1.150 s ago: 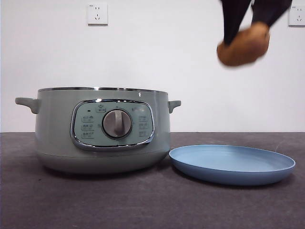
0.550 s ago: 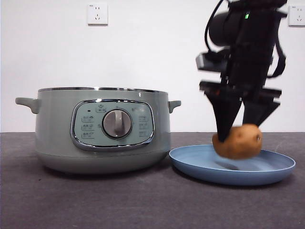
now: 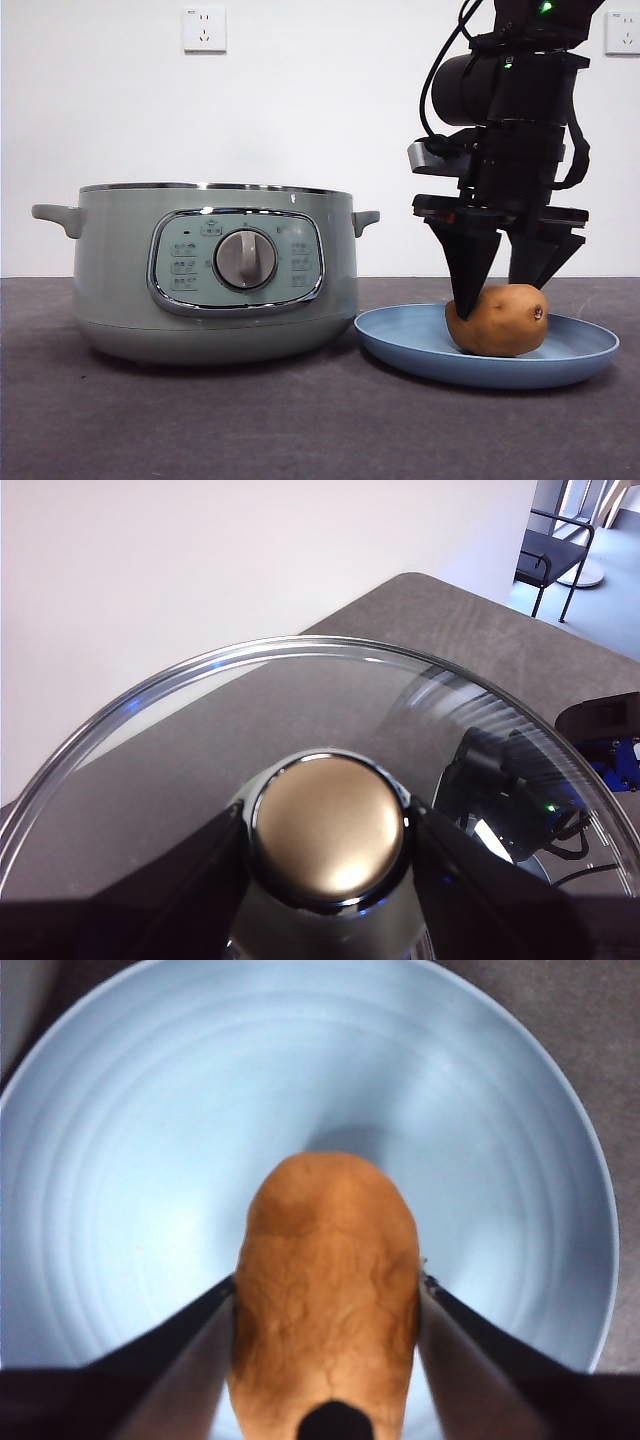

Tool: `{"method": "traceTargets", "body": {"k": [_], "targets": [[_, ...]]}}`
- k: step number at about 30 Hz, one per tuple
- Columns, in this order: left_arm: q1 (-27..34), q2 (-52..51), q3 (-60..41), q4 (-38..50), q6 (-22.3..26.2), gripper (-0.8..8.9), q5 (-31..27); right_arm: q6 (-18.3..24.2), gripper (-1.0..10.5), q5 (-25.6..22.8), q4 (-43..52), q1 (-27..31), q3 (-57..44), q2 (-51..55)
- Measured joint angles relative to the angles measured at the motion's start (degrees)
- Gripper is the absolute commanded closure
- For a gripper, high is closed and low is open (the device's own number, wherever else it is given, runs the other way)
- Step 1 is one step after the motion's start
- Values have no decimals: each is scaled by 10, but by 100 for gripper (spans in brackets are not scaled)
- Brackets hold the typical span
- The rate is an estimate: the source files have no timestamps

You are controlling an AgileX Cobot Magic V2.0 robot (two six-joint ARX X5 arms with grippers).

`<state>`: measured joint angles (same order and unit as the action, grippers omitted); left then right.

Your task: Take the potato out from the steamer,put the potato on the plate,close the lid

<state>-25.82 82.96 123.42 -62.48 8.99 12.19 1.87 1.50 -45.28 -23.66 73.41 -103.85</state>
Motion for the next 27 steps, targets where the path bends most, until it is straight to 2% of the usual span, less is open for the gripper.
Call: {"method": "traceTargets", "body": {"k": [8, 27], "targets": [[0, 0, 0, 8, 0, 822, 0, -5, 350, 0, -13, 1, -5, 30], [0, 29, 0, 67, 0, 822, 0, -6, 351, -1, -19, 0, -5, 411]]}}
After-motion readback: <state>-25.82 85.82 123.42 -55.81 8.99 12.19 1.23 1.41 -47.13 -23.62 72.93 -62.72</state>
